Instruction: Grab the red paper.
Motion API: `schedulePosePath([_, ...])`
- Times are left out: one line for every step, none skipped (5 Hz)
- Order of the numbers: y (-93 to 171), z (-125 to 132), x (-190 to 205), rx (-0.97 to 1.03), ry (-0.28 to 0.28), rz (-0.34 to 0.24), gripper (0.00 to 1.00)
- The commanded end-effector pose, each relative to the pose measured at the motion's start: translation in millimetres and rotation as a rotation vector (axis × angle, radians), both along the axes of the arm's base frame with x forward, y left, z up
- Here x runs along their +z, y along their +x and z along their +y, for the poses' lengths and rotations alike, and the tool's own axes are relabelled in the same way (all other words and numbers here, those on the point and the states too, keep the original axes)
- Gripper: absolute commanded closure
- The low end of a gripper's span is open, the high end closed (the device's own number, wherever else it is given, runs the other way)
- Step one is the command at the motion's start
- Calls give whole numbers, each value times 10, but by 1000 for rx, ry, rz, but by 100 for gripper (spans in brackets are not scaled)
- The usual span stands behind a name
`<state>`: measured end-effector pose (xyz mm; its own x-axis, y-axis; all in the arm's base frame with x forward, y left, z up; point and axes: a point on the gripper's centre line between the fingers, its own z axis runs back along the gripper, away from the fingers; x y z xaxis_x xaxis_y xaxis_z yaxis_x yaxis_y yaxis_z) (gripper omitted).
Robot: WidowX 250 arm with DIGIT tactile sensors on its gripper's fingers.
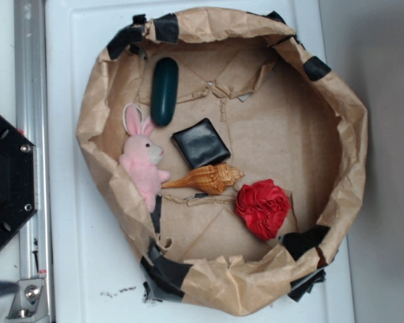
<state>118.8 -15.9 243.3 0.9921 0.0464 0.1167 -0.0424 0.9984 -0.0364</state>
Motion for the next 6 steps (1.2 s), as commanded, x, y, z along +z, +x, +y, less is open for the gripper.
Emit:
schedulePosePath([0,0,0,0,0,0,0])
schedulePosePath([500,77,-394,-249,174,-23,0])
schedulePosePath([1053,60,-654,-238,152,-208,0])
schedulePosePath([1453,-47,-921,-360,110,-253,0])
schedulePosePath([1641,-155,-1116,-435,45,-263,0])
schedulePosePath([1782,-317,-1405,-509,-9,-234,0])
